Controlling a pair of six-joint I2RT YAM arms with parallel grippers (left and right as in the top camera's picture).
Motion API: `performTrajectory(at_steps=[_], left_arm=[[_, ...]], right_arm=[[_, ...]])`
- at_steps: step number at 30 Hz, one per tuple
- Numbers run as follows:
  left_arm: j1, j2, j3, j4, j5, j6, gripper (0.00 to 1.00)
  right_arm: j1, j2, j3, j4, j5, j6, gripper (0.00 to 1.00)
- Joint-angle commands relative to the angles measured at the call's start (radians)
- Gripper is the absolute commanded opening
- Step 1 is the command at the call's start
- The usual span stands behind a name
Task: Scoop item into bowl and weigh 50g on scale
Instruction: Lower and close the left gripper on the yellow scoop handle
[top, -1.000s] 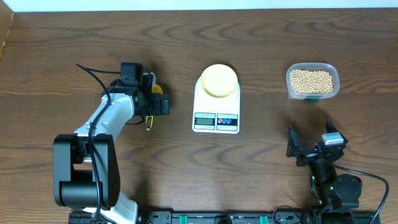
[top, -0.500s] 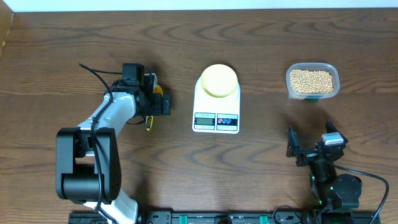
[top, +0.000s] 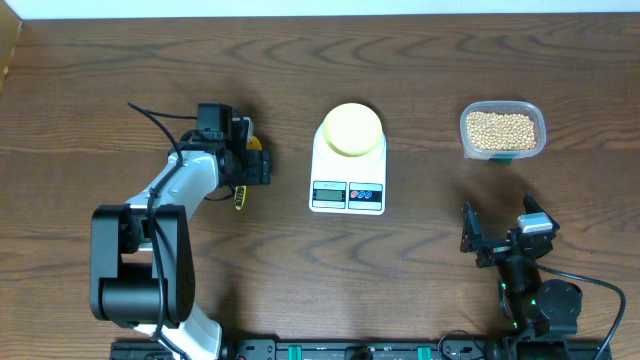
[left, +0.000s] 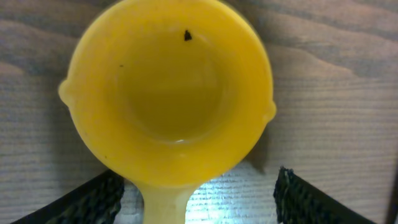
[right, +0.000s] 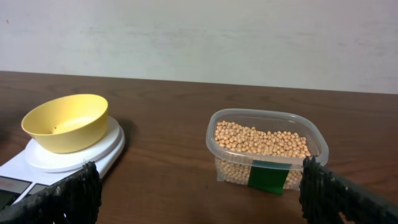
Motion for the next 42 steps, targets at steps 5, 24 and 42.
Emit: performTrajectory(at_steps=[5,24,42], left_arm=[[0.004,0.014,-0.031,0.021,0.005,0.003,0.67],[0.004,0.014,-0.031,0.031,0.004,0.003,0.42],[0.004,0.014,-0.031,0.031,0.004,0.003,0.33]], right_arm=[[-0.005,-0.005,-0.001,-0.004,0.002,0.01,0.99],[-0.005,-0.005,-0.001,-0.004,0.002,0.01,0.99],[-0.005,-0.005,-0.001,-0.004,0.002,0.01,0.99]])
